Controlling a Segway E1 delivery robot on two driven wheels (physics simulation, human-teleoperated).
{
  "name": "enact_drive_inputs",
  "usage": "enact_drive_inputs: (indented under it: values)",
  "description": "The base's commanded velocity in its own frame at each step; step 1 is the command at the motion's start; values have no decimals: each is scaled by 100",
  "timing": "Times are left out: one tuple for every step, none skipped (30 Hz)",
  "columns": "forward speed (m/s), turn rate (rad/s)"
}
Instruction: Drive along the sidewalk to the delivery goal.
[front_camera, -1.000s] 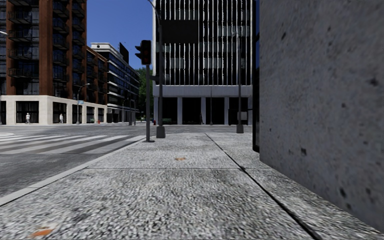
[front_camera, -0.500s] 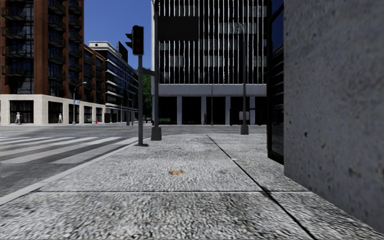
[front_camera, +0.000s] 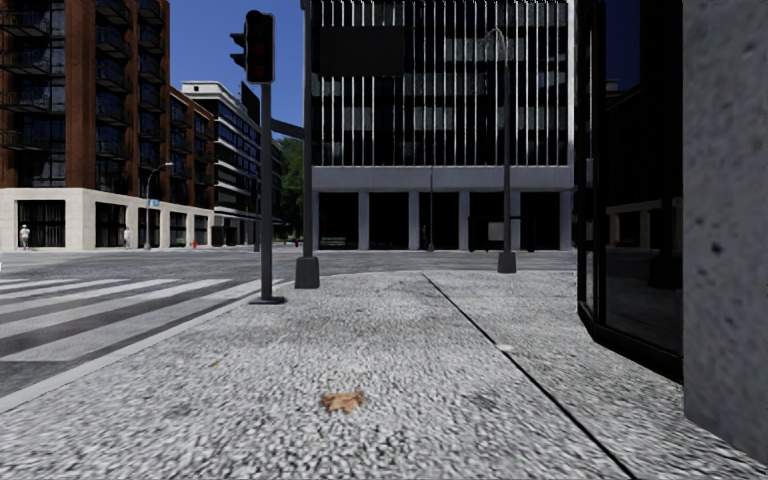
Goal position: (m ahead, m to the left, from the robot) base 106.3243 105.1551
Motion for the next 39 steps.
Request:
enact_drive_inputs:
  values:
    - [200, 28]
    - [200, 28]
    - [200, 33]
    - [200, 38]
    - [200, 48]
    - [200, 48]
    - [200, 55]
    - [200, 60]
    - [200, 65]
    - [200, 65]
    - [200, 67]
    - [200, 69]
    - [200, 70]
    - [199, 71]
    - [195, 74]
    - [195, 74]
    - [186, 77]
    - [182, 79]
    - [181, 79]
    - [181, 79]
    - [181, 79]
    - [180, 79]
    - [180, 79]
    - [180, 79]
    - [180, 79]
    - [180, 76]
    - [180, 51]
    - [180, 32]
    - [180, 32]
    - [180, 21]
    - [180, 10]
    - [180, 2]
    - [180, 2]
    - [180, 0]
    - [179, 0]
    - [179, 0]
    - [179, 4]
    - [179, 30]
    - [179, 40]
